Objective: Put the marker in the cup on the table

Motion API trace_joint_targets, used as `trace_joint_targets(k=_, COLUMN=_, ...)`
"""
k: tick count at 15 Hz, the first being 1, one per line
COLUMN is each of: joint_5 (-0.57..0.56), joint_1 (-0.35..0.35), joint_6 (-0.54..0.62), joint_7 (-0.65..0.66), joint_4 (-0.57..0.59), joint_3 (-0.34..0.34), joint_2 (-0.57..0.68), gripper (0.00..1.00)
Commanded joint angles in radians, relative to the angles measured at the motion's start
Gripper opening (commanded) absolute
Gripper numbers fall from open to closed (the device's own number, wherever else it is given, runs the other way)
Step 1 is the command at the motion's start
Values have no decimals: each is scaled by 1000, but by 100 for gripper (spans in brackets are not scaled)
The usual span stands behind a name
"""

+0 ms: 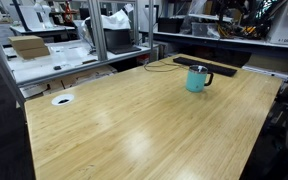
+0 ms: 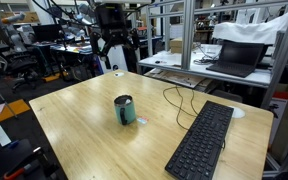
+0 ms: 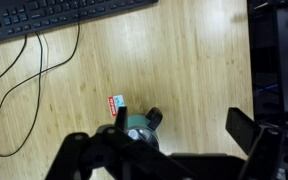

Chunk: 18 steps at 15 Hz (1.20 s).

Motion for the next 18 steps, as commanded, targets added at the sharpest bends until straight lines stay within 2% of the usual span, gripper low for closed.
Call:
trace_joint_targets(k=1, joint_5=-120, joint_1=2, joint_6=-23, joint_7=25, joint_4=40, joint_3=50, joint_2=30, gripper=100)
trace_joint_targets(k=8, joint_5=-372, joint_1=48, joint_6=1, joint_7=-14, joint_4=142, joint_3=132, joint_2=120, gripper=100)
trace_joint_targets(k=13, joint_5=-405, joint_1=63, joint_6=44, joint_7=-71, joint_4=193, joint_3=158, joint_2=205, gripper=100)
trace_joint_targets(k=18, joint_5=-463, joint_1=59, joint_6=107, joint_7=-101, joint_4=216, joint_3=154, joint_2=303, gripper=100)
